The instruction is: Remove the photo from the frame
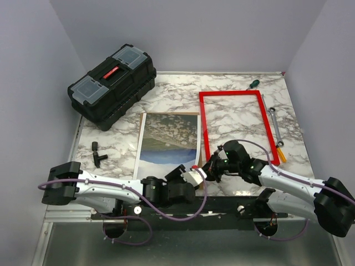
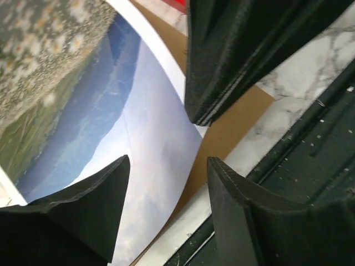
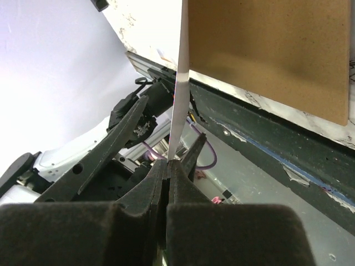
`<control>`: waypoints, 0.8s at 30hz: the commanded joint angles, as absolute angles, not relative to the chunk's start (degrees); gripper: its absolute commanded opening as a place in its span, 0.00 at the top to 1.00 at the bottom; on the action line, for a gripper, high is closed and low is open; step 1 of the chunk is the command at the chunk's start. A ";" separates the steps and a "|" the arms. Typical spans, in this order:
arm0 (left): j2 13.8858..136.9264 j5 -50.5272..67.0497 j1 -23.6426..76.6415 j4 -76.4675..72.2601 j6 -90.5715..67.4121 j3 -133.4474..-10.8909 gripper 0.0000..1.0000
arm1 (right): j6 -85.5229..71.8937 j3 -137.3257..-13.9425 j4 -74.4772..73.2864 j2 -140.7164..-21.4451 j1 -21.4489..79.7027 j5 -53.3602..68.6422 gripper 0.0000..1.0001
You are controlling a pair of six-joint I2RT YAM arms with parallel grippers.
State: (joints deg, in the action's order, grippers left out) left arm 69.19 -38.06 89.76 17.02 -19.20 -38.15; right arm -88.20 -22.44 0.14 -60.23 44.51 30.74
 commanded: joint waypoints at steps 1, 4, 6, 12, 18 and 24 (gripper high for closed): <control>71.28 -46.45 90.04 18.70 -19.71 -40.30 0.44 | -91.70 -21.82 -0.60 -58.85 44.25 30.83 0.99; 72.32 -44.65 90.00 15.47 -18.77 -39.11 0.46 | -92.20 -21.30 -0.60 -58.48 44.19 29.86 0.99; 72.55 -42.63 90.02 13.22 -18.57 -38.44 0.47 | -92.35 -21.14 -0.60 -58.43 44.26 29.36 0.99; 72.32 -39.26 89.65 7.36 -16.80 -36.91 0.63 | -91.30 -20.86 2.20 -58.09 44.18 27.71 0.99; 73.29 -36.97 86.95 6.84 -17.64 -36.17 0.88 | -83.11 -24.00 -4.70 -58.89 44.20 22.12 0.71; 71.68 -36.90 86.66 5.28 -18.62 -33.99 1.00 | -79.54 -25.26 -12.64 -53.75 43.48 11.85 0.41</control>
